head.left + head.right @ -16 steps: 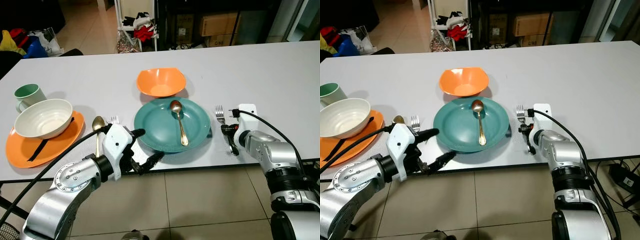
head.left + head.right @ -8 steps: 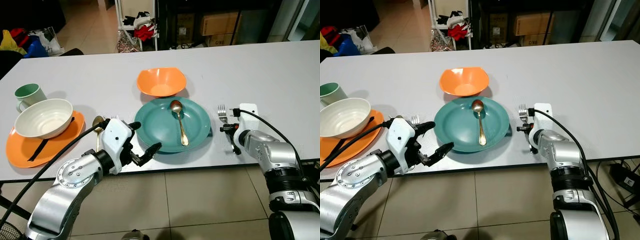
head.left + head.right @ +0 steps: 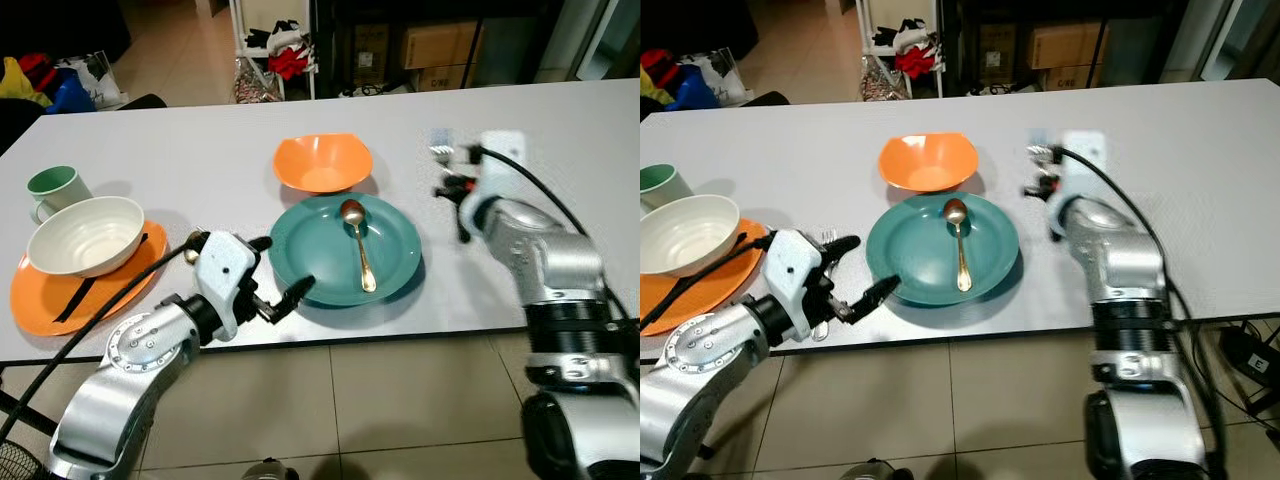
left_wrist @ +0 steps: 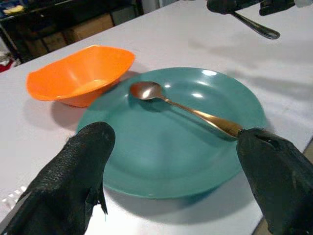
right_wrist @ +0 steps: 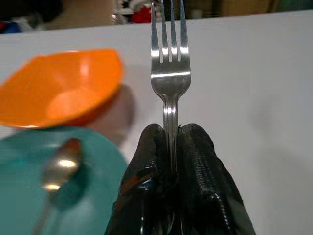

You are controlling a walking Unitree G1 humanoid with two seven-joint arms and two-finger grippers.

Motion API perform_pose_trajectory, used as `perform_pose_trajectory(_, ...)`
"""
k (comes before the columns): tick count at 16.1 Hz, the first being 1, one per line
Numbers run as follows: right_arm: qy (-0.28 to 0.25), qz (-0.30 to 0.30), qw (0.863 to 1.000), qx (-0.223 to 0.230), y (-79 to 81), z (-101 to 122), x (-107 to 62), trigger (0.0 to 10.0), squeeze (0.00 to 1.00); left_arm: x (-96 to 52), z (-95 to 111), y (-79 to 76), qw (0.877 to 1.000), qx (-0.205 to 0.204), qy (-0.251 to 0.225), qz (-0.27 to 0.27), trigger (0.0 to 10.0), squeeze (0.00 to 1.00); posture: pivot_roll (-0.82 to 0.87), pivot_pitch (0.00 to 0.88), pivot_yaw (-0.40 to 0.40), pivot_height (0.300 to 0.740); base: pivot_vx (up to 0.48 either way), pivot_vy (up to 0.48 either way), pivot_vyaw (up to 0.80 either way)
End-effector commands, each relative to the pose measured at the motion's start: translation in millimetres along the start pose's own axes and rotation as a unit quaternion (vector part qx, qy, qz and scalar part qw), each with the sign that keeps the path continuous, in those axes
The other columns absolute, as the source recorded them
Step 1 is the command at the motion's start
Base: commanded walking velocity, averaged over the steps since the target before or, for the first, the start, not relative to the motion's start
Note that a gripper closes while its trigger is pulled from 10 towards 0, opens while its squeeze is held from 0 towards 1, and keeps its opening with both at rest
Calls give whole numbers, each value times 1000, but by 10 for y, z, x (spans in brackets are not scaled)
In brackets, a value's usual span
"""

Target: Setting the table

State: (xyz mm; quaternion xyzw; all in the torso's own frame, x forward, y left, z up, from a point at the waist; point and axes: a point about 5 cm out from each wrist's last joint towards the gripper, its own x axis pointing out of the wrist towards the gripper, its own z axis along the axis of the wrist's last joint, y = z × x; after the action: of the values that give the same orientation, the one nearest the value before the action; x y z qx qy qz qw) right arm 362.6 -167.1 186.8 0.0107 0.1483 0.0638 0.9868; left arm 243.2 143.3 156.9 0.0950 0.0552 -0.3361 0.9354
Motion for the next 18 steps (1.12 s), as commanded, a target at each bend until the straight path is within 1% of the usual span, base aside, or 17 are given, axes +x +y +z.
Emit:
perform_pose_trajectory(1,-11,10,1000,-1,65,72,-24,10000,0,-8,3,55,1000,8,3,14,10000,0,103,0,77,740,0,266,0)
perform_pose_trajectory(2,-14,12,1000,2,99,60,-39,10000,0,-3,6,55,1000,7,2,15,10000,0,102,0,78,740,0,300,0)
perform_pose_trajectory(3,-14,15,1000,5,174,1,-77,10000,0,18,12,54,1000,5,-1,17,10000,0,96,0,83,740,0,368,0)
perform_pose_trajectory(7,-5,29,1000,6,277,-49,-93,10000,0,48,18,49,1000,3,-4,16,10000,0,92,0,89,740,0,374,0)
perform_pose_trajectory(12,-4,31,999,6,318,-36,-88,10000,0,53,12,56,1000,4,-3,15,10000,0,96,0,91,740,0,373,0)
perform_pose_trajectory(18,17,38,999,10,331,-102,-41,10000,0,76,1,67,1000,10,-1,18,10000,0,93,0,98,740,0,0,0)
